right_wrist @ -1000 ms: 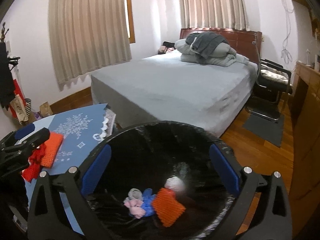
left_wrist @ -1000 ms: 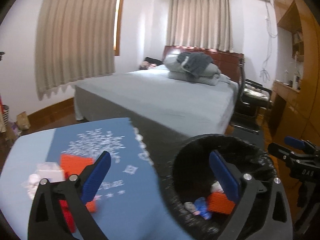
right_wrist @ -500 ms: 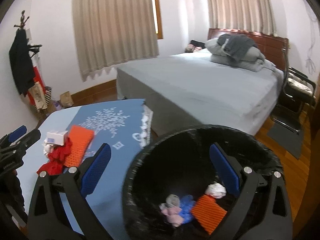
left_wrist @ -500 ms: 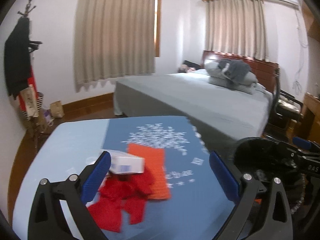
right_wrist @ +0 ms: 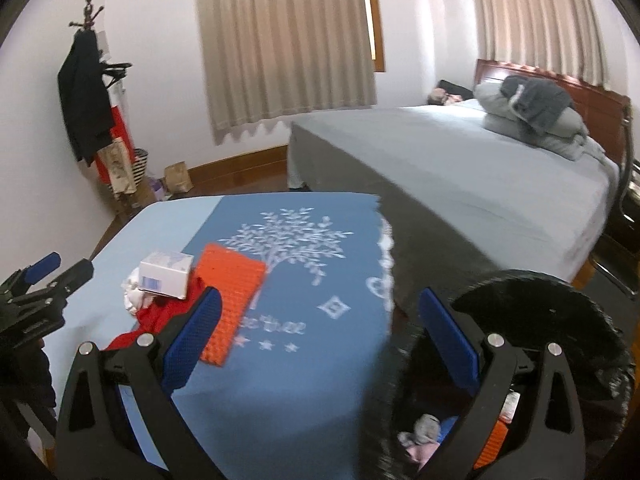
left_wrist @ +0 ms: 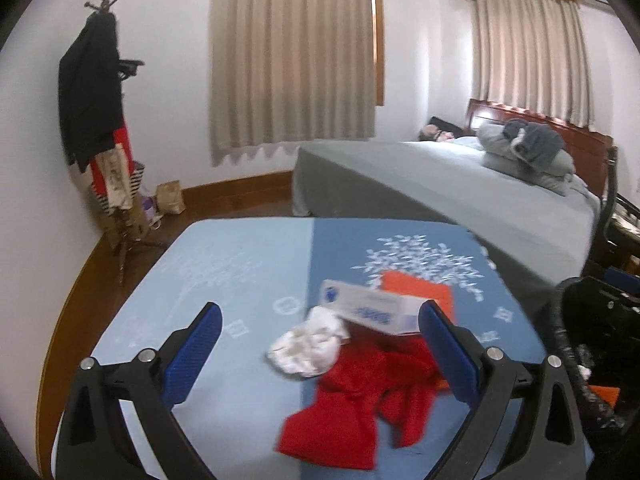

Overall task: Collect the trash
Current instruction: 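Grasp the white crumpled cloth with the left tool while the right tool grasps the white box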

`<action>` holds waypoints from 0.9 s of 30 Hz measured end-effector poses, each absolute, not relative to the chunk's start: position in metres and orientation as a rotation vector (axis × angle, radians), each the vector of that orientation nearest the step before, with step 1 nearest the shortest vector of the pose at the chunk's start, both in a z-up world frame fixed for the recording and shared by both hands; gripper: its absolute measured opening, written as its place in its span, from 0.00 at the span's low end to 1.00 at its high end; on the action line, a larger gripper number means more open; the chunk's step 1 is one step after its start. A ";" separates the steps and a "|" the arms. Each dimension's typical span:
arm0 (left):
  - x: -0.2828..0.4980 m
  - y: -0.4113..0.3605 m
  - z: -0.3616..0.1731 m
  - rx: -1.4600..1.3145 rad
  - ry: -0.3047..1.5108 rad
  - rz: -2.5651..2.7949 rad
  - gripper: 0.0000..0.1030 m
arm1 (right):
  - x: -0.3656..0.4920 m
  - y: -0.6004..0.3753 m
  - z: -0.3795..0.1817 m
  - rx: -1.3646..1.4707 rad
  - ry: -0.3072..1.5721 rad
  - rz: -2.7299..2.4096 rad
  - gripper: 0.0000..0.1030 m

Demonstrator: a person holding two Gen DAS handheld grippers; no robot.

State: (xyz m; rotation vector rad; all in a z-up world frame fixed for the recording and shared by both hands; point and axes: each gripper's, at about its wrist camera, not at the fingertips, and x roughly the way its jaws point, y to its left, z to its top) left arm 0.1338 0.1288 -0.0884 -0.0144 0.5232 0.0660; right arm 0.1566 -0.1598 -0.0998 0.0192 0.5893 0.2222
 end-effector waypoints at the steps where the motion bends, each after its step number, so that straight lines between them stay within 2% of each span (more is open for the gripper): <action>1: 0.134 0.133 -0.093 -0.015 0.529 0.072 0.94 | 0.160 -0.155 -0.102 0.018 0.592 0.229 0.93; 12: 0.172 0.155 -0.139 -0.029 0.647 0.095 0.89 | 0.190 -0.124 -0.120 0.005 0.627 0.268 0.93; 23: 0.201 0.153 -0.161 -0.038 0.747 0.089 0.88 | 0.204 -0.114 -0.133 -0.019 0.652 0.282 0.93; 26: 0.208 0.153 -0.167 -0.053 0.794 0.054 0.79 | 0.206 -0.111 -0.135 -0.021 0.657 0.286 0.93; 27: 0.210 0.153 -0.169 -0.057 0.806 0.038 0.72 | 0.206 -0.110 -0.136 -0.022 0.658 0.288 0.93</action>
